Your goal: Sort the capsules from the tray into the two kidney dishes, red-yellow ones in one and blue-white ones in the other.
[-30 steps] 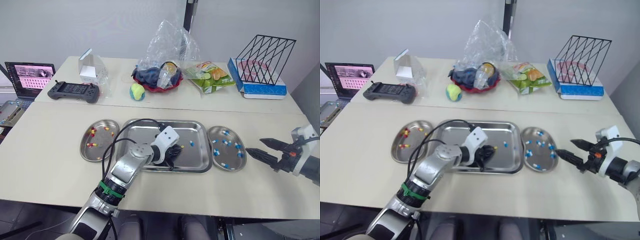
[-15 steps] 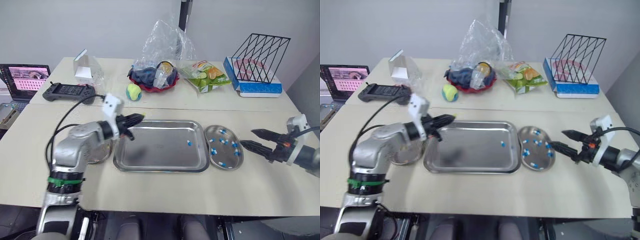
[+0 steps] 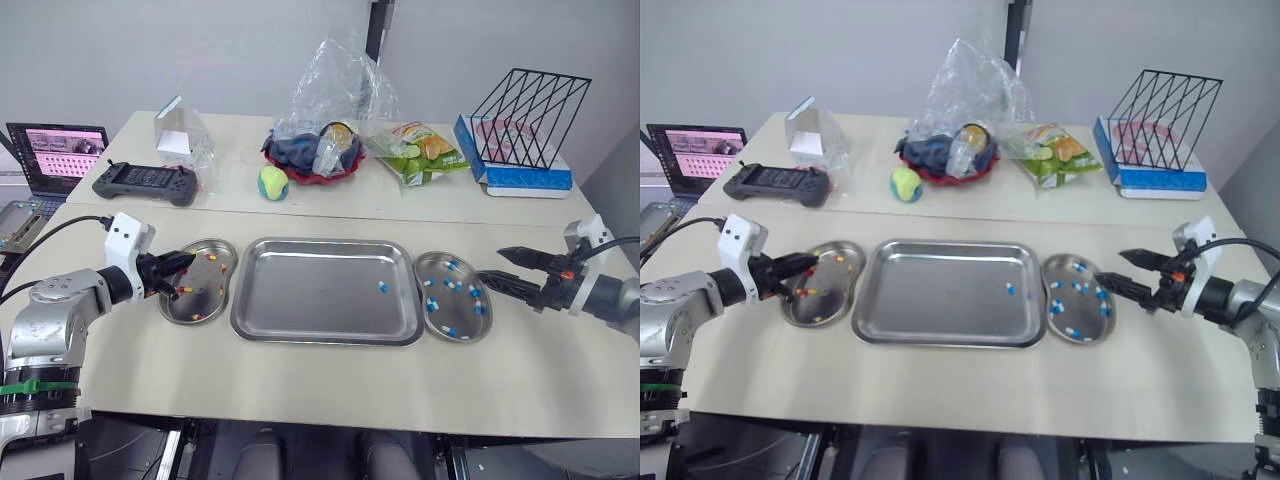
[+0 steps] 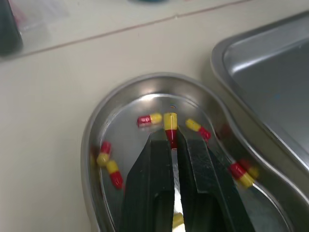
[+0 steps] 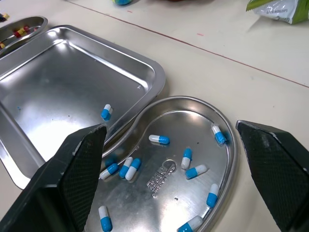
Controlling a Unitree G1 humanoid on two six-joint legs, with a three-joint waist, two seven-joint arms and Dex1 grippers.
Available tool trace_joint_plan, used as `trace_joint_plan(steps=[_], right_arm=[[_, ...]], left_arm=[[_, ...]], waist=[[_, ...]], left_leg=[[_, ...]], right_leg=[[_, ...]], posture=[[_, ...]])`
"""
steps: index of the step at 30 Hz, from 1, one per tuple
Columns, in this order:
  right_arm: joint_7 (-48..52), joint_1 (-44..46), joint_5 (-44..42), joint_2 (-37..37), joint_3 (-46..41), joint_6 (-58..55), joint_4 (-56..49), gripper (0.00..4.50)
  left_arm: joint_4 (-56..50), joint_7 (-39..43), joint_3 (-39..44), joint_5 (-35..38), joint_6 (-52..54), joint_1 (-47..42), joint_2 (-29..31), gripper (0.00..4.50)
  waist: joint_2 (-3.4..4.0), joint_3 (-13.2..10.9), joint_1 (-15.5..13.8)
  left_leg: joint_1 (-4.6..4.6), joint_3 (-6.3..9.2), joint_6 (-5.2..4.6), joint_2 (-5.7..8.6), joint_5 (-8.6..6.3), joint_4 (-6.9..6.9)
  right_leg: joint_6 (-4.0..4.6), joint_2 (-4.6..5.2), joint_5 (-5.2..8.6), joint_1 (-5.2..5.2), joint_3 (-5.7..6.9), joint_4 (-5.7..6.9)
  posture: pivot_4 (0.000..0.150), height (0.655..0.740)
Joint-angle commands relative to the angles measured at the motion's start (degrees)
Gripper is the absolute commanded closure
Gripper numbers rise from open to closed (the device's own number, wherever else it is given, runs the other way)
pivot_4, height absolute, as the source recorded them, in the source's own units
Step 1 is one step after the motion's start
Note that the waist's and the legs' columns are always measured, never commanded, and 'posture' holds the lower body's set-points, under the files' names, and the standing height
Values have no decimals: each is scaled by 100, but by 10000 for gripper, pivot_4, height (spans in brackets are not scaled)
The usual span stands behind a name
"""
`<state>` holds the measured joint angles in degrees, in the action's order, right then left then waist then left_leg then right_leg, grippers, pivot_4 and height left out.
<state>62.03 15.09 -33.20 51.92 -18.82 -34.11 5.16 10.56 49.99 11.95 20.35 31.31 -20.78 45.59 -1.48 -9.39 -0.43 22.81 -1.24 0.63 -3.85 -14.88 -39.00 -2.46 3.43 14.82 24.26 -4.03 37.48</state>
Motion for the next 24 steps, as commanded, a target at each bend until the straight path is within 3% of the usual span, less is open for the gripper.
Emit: trace_joint_plan(steps=[1, 10, 21, 24], right_arm=[[75, 41, -40, 124, -190, 128, -102, 0], [239, -25, -89, 186, -392, 185, -60, 0], [348, 63, -31, 126, -631, 658, 515, 0], [285, 173, 165, 54, -619, 1119, 912, 0]], left_arm=[[185, 77, 155, -36, -144, -80, 237, 31493], [287, 484, 632, 235, -353, 12, 486, 1348], [362, 800, 1587, 560, -698, 694, 768, 454], [669, 978, 2411, 797, -903, 1282, 768, 454]], waist=[[0, 0, 6], [0, 0, 11], [1, -1, 52], [2, -1, 100]], left_leg=[[-1, 0, 0, -1, 0, 0], [0, 0, 0, -1, 0, 1], [0, -1, 0, -3, 0, 2], [-2, -4, 0, -5, 0, 6]], right_leg=[[0, 0, 0, 0, 0, 1], [0, 0, 0, 2, 0, 2], [0, 0, 0, 2, 1, 2], [0, 0, 0, 5, 0, 1]], posture=[[1500, 7160], [1500, 7160], [1500, 7160], [1500, 7160]])
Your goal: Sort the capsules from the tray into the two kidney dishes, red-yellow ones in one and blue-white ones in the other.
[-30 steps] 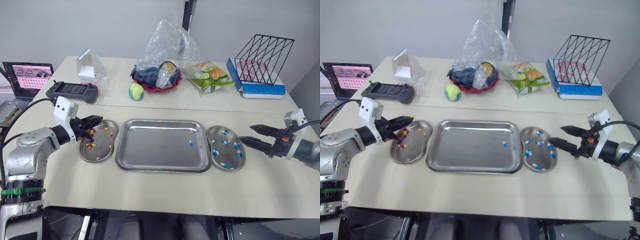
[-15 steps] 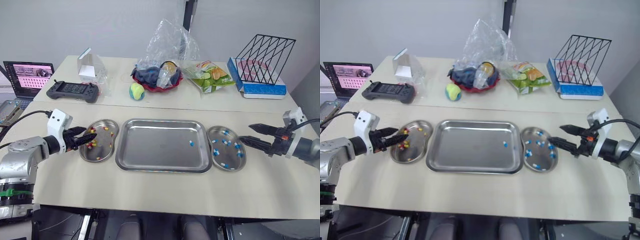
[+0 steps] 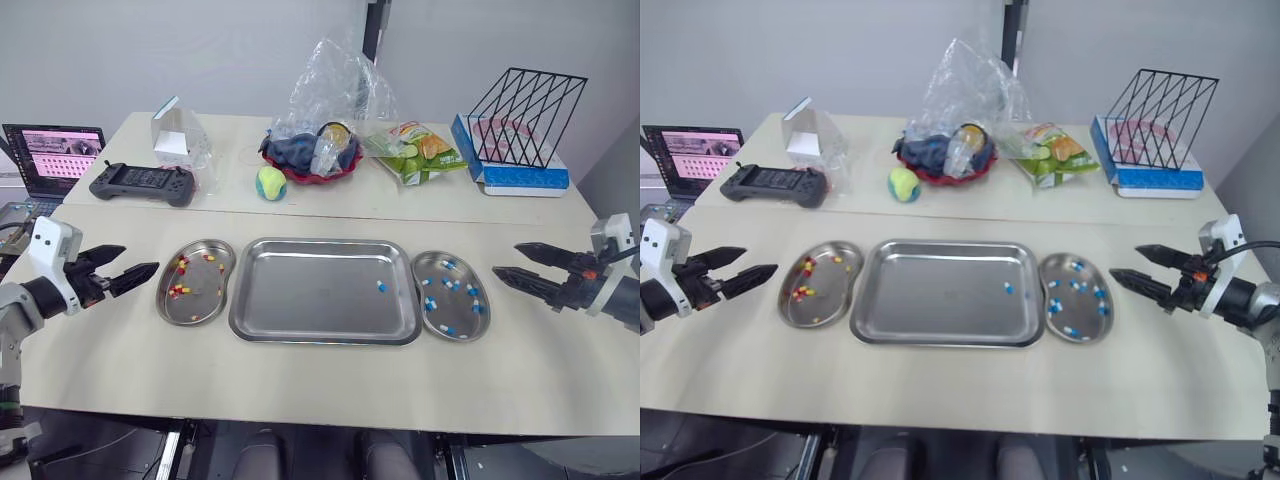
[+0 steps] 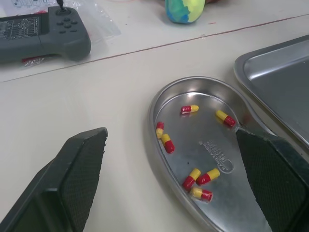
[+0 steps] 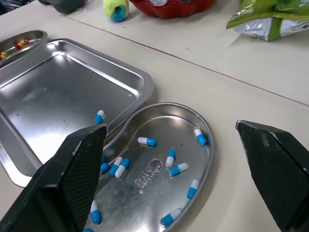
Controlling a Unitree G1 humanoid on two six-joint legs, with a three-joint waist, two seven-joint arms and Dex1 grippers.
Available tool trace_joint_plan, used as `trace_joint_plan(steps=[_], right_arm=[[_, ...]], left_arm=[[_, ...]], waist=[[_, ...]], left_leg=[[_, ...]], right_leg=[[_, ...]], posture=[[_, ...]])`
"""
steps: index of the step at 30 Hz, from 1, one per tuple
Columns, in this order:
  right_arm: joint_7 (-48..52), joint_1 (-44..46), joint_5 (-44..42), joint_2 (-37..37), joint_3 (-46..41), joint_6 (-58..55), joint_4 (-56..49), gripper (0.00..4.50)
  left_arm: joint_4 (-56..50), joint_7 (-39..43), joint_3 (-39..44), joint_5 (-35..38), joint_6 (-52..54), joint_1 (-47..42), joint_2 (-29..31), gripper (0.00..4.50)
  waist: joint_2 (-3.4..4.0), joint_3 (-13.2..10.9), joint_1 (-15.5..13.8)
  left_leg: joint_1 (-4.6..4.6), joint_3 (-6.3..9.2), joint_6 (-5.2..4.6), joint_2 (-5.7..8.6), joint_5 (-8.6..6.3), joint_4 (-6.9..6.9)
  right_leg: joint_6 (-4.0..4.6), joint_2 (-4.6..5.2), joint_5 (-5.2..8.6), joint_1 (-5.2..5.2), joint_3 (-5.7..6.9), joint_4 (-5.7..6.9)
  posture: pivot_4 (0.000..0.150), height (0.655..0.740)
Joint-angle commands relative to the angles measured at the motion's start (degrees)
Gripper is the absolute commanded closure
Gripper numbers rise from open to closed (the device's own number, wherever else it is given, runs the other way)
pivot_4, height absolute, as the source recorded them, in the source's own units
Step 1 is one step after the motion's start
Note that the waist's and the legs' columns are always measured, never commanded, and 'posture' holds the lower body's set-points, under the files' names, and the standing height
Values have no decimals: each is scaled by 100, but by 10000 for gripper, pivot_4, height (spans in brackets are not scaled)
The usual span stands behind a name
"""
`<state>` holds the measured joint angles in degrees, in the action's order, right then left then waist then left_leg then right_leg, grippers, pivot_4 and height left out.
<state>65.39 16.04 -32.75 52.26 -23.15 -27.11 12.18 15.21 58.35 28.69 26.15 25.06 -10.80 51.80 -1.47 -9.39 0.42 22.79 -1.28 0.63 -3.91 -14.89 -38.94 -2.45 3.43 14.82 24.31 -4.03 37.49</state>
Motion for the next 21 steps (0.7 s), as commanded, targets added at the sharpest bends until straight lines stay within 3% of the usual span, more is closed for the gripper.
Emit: trace_joint_plan(steps=[1, 5, 21], right_arm=[[-62, 93, 179, 6, -166, 547, 299, 0], [-205, 138, 555, -93, -51, 1378, 424, 0], [-214, 131, 526, -131, -25, 1397, 377, 0]], left_arm=[[253, 201, 916, 279, -365, 428, 132, 454], [172, 336, 1164, 456, -718, 733, -80, 454], [367, 275, 1063, 439, -1069, 612, -104, 454]], waist=[[0, 0, 38], [0, -1, 54], [0, -2, 26]], left_leg=[[-1, 0, 0, -1, 0, 2], [-2, -1, 0, -3, 0, 5], [-5, -5, 1, -2, -1, 4]], right_leg=[[0, -1, 0, 1, 0, 0], [4, -2, 2, 4, 1, 3], [4, 1, 2, -1, 1, 6]], posture=[[1500, 7160], [1500, 7160], [1500, 7160]])
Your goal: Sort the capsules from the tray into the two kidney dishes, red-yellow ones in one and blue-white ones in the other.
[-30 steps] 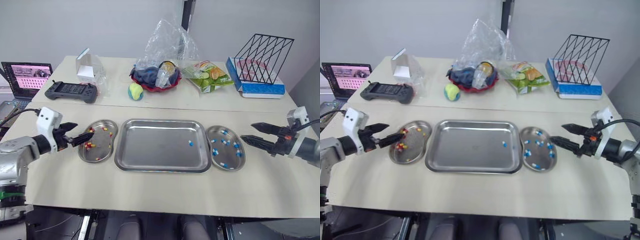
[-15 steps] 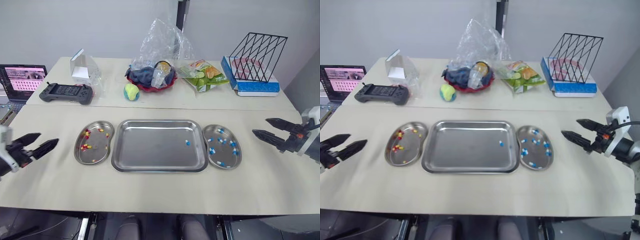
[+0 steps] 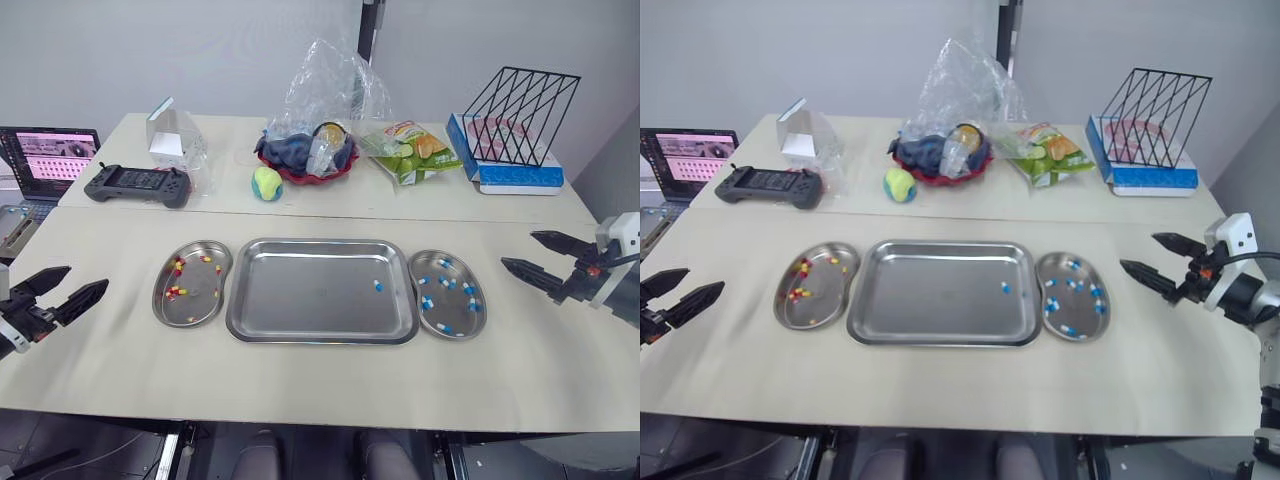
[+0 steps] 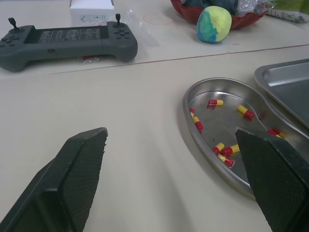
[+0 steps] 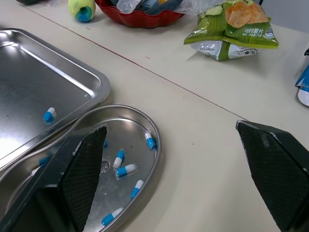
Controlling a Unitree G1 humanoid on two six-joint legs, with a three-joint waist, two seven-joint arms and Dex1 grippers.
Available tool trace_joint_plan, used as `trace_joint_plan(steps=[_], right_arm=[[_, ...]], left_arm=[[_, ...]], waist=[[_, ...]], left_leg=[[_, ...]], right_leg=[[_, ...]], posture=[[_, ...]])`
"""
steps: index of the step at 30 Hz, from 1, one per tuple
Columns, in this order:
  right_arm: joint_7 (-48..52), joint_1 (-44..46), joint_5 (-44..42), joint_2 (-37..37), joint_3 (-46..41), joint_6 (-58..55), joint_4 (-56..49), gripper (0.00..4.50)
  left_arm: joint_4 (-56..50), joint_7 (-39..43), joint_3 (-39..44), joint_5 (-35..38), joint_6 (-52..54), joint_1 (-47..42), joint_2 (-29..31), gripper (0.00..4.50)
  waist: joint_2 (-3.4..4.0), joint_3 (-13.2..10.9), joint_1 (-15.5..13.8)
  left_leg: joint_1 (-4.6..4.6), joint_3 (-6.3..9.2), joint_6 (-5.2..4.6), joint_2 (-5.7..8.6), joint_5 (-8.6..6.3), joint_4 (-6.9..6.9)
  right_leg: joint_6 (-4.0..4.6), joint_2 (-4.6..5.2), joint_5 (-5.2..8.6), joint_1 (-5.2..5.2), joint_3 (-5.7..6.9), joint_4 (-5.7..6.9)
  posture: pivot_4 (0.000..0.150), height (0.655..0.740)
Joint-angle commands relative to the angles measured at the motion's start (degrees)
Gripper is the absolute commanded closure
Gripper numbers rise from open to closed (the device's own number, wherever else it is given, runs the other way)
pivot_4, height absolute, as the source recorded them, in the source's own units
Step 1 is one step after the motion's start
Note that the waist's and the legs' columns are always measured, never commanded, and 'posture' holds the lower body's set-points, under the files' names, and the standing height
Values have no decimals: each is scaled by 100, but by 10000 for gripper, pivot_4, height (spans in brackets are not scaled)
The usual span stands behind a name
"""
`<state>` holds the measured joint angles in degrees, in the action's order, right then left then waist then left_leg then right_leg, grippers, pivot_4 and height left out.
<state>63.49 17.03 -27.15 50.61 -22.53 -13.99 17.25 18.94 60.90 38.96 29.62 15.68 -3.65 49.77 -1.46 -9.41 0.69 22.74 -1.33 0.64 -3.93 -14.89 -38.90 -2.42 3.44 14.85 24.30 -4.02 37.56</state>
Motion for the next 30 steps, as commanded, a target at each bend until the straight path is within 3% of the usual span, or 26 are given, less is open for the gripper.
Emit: trace_joint_plan(steps=[1, 13, 16, 19, 23, 30], right_arm=[[-26, 35, -41, 35, -88, 75, -139, 0], [47, 259, -110, 89, 234, -263, -648, 0], [28, 440, 139, 33, 895, -489, -1215, 0], [-372, 849, 311, -295, 1374, -704, -1610, 0], [-853, 1133, -73, -678, 1764, -2209, -2157, 0], [-1899, 904, 658, -1364, 2465, -2240, -2805, 0]], left_arm=[[-1, 43, 21, 85, -146, -114, 109, 454], [-173, 159, -20, 181, 93, -122, 202, 454], [-528, 373, -5, 386, 329, -20, 230, 454], [-949, 434, 66, 603, 512, 110, 188, 454], [-1513, 437, 78, 776, 798, 435, 134, 454], [-1673, 405, 89, 920, 852, 512, 113, 454]], waist=[[0, 0, -1], [0, 0, 10], [0, 0, 10], [0, 0, 36], [0, 0, 28], [-2, -1, -20]], left_leg=[[0, 0, 0, 0, 0, 0], [-1, 0, 0, 0, 0, 1], [0, 0, 0, -1, 0, 0], [0, 0, 0, -4, 0, 0], [4, 1, 0, -4, 0, 2], [13, 2, 0, -2, 0, -2]], right_leg=[[0, 0, 0, 0, 0, 0], [0, 0, 0, 1, -1, 2], [0, 0, 0, 1, -1, 2], [0, -2, 0, 5, -1, 7], [2, -3, 1, 9, -2, 5], [3, 0, 2, 12, 3, 1]], posture=[[1500, 7160], [1500, 7160], [1500, 7160], [1500, 7160], [1500, 7160], [1500, 7160]])
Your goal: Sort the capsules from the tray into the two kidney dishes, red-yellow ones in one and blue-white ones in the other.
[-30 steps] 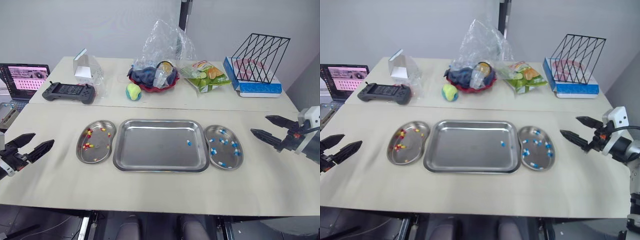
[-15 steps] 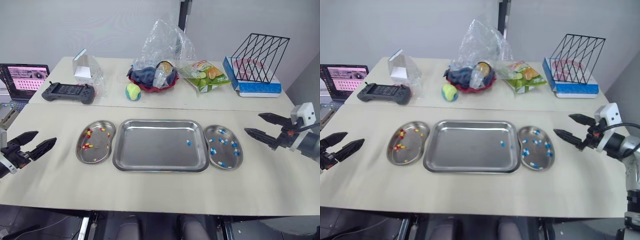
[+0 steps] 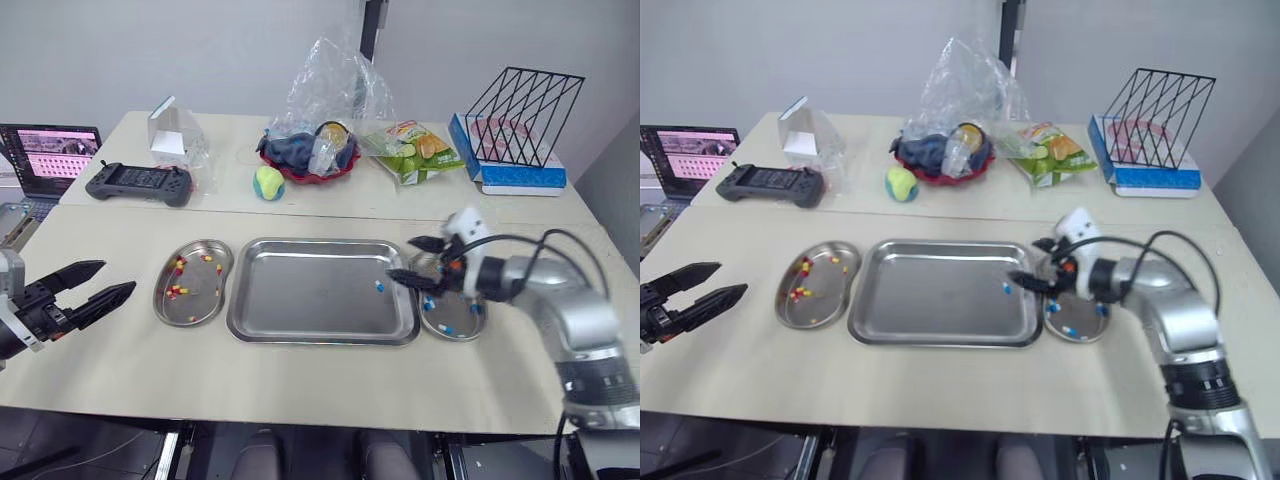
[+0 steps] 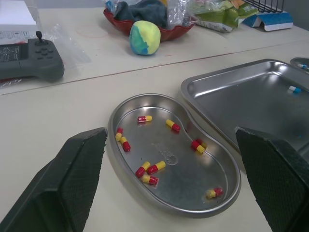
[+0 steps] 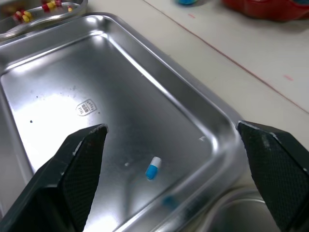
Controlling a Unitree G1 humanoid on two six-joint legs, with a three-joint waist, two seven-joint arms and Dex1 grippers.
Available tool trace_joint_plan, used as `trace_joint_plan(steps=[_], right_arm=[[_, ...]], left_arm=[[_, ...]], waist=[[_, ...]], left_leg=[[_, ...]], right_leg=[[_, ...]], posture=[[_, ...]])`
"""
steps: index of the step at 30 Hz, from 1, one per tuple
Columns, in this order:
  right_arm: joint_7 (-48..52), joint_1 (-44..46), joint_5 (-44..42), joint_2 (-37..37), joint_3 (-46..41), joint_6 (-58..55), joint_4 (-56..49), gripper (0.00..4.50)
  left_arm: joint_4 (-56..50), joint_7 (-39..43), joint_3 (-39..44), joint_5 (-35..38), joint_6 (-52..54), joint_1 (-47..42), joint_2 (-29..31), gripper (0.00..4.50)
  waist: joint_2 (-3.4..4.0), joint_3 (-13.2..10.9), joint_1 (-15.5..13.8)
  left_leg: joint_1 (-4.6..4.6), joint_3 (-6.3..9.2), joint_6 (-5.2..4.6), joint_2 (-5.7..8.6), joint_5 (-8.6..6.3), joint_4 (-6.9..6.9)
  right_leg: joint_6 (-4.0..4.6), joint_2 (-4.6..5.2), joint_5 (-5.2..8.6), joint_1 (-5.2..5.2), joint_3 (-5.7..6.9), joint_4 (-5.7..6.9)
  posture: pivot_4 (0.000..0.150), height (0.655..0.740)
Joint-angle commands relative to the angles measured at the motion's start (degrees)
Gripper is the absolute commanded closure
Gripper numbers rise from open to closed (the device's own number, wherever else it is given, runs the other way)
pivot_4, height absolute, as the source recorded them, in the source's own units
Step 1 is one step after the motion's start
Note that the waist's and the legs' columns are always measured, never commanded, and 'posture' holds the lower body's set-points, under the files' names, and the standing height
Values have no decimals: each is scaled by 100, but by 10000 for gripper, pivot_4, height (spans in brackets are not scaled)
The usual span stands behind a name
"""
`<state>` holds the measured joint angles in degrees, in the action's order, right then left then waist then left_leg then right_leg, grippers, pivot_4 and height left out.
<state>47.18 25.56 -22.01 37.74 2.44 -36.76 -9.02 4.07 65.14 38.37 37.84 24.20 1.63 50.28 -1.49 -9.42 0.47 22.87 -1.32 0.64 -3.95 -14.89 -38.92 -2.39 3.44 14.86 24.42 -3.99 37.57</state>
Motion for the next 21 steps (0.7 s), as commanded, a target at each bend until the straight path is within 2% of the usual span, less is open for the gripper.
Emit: trace_joint_plan(steps=[1, 11, 20, 21], right_arm=[[-324, 74, 156, -136, -38, 31, -121, 0], [-958, -52, 575, -658, 663, -608, -271, 0], [-1466, -73, 653, -986, 785, -1374, -439, 0], [-1498, -81, 673, -984, 790, -1412, -449, 5272]], left_arm=[[-199, -30, 125, 92, -12, -6, 64, 454], [-303, 26, -70, -26, -192, 43, 99, 454], [-319, 54, -178, -184, -410, 162, 60, 454], [-313, 65, -173, -188, -423, 174, 66, 0]], waist=[[0, 0, 5], [-2, 1, 35], [-3, 1, 21], [-3, 1, 21]], left_leg=[[0, 0, 0, 0, 0, -1], [0, 1, 0, -1, 0, 2], [1, 0, 0, -1, 0, 1], [0, 0, 0, -1, 0, 1]], right_leg=[[0, 0, 0, 0, 0, 0], [2, -3, 1, 6, 0, 4], [2, -2, 1, 5, 0, 3], [2, -2, 1, 5, 0, 3]], posture=[[1500, 7160], [1500, 7160], [1500, 7160], [1500, 7160]])
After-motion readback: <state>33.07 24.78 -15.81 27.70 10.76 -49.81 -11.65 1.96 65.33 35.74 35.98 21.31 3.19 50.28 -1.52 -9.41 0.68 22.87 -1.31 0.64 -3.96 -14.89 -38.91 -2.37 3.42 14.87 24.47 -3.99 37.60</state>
